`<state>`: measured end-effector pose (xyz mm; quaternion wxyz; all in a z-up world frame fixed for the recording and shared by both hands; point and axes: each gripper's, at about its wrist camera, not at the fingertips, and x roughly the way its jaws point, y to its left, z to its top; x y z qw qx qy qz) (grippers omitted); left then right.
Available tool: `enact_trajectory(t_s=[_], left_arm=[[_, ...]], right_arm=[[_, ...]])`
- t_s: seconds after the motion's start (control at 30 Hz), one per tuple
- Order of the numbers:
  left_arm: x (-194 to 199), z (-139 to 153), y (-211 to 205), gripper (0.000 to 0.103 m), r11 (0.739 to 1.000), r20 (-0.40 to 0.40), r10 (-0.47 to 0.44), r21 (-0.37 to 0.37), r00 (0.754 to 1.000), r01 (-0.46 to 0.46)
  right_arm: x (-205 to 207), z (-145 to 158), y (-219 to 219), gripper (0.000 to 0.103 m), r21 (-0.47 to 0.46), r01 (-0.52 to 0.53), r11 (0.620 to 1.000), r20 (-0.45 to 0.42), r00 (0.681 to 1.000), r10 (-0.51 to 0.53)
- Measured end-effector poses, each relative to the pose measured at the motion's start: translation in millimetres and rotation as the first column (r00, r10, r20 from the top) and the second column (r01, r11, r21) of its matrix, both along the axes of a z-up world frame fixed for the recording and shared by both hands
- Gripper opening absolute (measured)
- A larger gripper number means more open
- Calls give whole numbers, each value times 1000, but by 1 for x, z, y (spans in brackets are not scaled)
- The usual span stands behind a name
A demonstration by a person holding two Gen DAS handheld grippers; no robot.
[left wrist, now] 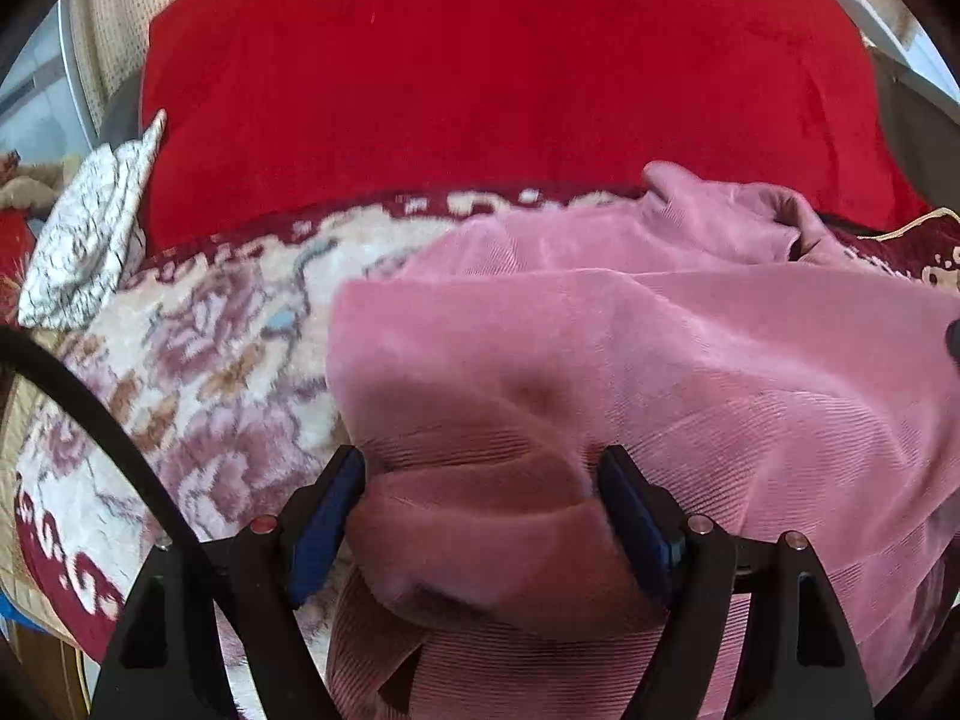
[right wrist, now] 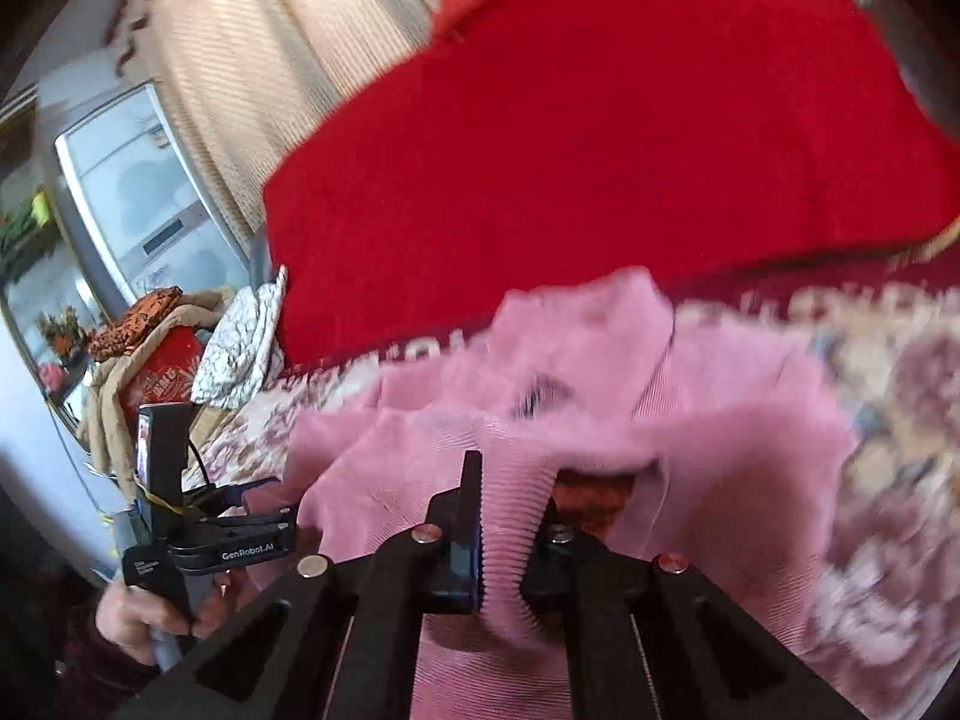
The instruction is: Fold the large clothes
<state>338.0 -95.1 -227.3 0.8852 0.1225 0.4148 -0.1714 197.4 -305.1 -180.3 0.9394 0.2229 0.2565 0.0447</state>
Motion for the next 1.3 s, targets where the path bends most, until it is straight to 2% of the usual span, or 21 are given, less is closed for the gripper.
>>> enact_trajectory(t_s=[0.1,0.2,0.3,0.33,0.4,0.43,0.53,0.67,0.87,0.97,1.07,1.1,1.17,1.23,1.27,1.3], left_arm=[[-7,8,-6,80,1000,49,-11,13,999,10],[-11,9,-15,80,999,65,-34,28,997,32],[-6,-7,-27,80,996,10,-48,72,999,47],[-5,-14,-30,80,994,-6,-49,95,999,50],[-6,-18,-35,81,991,6,-54,121,999,53],[-8,-16,-36,81,989,19,-59,136,998,56],[-10,-15,-35,81,989,26,-60,135,998,56],[-11,-13,-34,81,988,35,-63,141,997,57],[-13,-16,-37,81,985,42,-68,163,997,60],[-12,-17,-36,81,986,38,-66,156,997,60],[-12,-17,-36,82,986,41,-67,157,997,60],[-12,-18,-37,82,986,41,-67,158,997,59],[-12,-18,-37,82,985,43,-65,162,997,57],[-12,-18,-38,83,985,46,-64,164,997,56],[-12,-19,-38,85,985,47,-59,164,997,50],[-11,-19,-37,86,986,46,-53,162,998,45]], right_arm=[[-10,8,-10,5,-47,70,996,38,997,-68],[-11,6,-33,5,-31,144,989,10,990,-144],[5,-19,-59,6,14,157,987,-139,978,-154],[14,-34,-66,10,36,153,988,-225,964,-141],[23,-55,-73,10,118,117,986,-328,942,-72],[22,-57,-78,11,144,123,982,-328,942,-70],[11,-43,-91,14,180,137,974,-293,953,-79],[-10,-22,-111,18,217,188,958,-177,973,-150],[-15,2,-101,21,160,229,960,-64,973,-222],[-18,11,-87,21,79,256,963,-12,967,-256],[-18,15,-75,21,42,225,974,19,974,-226],[-13,11,-71,21,27,205,978,-5,979,-205],[4,-5,-61,21,-5,151,989,-112,982,-150],[23,-27,-55,21,-38,108,993,-260,959,-114],[34,-43,-52,21,-52,83,995,-344,934,-96],[36,-47,-50,21,-61,76,995,-350,932,-93]])
